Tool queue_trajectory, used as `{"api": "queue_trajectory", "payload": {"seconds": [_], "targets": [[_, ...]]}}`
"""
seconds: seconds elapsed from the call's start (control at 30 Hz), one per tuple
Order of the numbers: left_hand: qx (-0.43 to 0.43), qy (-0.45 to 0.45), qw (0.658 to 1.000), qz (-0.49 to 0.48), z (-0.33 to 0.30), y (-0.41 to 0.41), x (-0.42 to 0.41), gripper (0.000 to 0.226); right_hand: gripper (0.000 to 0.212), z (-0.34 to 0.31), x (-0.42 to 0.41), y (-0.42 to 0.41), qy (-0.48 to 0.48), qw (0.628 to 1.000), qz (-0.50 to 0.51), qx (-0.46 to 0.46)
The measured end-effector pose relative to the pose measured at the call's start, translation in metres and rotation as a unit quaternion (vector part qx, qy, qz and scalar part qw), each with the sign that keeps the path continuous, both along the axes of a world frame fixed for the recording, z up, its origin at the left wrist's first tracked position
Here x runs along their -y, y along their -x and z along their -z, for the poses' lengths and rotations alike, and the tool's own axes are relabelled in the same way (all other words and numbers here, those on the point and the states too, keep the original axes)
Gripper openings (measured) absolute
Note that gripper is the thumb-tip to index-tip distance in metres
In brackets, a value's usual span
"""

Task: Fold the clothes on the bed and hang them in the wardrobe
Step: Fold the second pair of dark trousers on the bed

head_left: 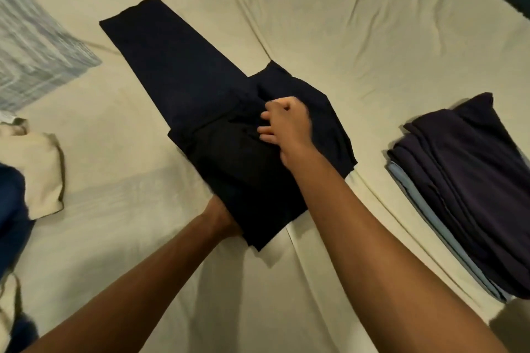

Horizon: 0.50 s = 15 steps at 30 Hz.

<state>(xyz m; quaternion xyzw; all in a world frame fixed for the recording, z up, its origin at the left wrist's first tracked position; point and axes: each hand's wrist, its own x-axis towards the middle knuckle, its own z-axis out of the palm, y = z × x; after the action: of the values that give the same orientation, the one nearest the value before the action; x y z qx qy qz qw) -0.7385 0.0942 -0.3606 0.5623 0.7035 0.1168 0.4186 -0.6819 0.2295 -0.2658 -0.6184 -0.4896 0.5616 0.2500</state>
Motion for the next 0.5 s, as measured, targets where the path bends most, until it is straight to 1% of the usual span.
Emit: {"api": "queue_trajectory", "payload": {"seconds": [0.03, 0.07, 0.1, 0.13, 0.17, 0.2, 0.23, 0.27, 0.3, 0.33, 0.4, 0.47, 0.5], "targets": [[-0.066, 0.034, 0.997, 0.024, 0.005, 0.004, -0.001, 0.075, 0.011, 0.005, -0.001, -0.013, -0.110, 0.991, -0.023, 0.068], [-0.120, 0.046, 0.991, 0.044, 0.000, 0.008, -0.001, 0.081, 0.010, 0.008, -0.003, -0.026, -0.201, 0.970, -0.044, 0.132], [-0.143, 0.031, 0.988, 0.058, -0.006, 0.008, 0.001, 0.082, 0.008, 0.012, -0.004, -0.041, -0.268, 0.943, -0.059, 0.189], [-0.147, 0.001, 0.986, 0.073, -0.014, 0.006, 0.003, 0.083, 0.014, 0.017, -0.007, -0.055, -0.307, 0.918, -0.071, 0.240], [-0.136, -0.058, 0.987, 0.069, -0.015, 0.005, 0.005, 0.086, 0.023, 0.024, -0.012, -0.068, -0.313, 0.905, -0.081, 0.275], [-0.126, -0.144, 0.980, 0.059, -0.015, 0.005, 0.007, 0.089, 0.032, 0.027, -0.019, -0.080, -0.287, 0.905, -0.088, 0.302], [-0.148, -0.245, 0.957, 0.041, -0.009, 0.006, 0.010, 0.088, 0.039, 0.032, -0.027, -0.090, -0.241, 0.911, -0.092, 0.321], [-0.165, -0.328, 0.930, 0.014, -0.004, 0.005, 0.013, 0.078, 0.045, 0.033, -0.033, -0.098, -0.187, 0.920, -0.104, 0.328], [-0.169, -0.353, 0.920, 0.015, 0.000, 0.007, 0.016, 0.066, 0.050, 0.035, -0.039, -0.104, -0.135, 0.929, -0.118, 0.324], [-0.170, -0.355, 0.919, 0.014, 0.003, 0.008, 0.020, 0.060, 0.053, 0.036, -0.044, -0.108, -0.103, 0.933, -0.132, 0.319], [-0.147, -0.334, 0.931, -0.029, 0.007, 0.011, 0.029, 0.054, 0.053, 0.037, -0.049, -0.111, -0.091, 0.940, -0.135, 0.301], [-0.148, -0.313, 0.934, -0.083, 0.014, 0.021, 0.035, 0.047, 0.044, 0.037, -0.053, -0.111, -0.075, 0.955, -0.112, 0.263], [-0.146, -0.300, 0.933, -0.134, 0.013, 0.025, 0.037, 0.038, 0.037, 0.039, -0.056, -0.111, -0.066, 0.961, -0.102, 0.248]]}}
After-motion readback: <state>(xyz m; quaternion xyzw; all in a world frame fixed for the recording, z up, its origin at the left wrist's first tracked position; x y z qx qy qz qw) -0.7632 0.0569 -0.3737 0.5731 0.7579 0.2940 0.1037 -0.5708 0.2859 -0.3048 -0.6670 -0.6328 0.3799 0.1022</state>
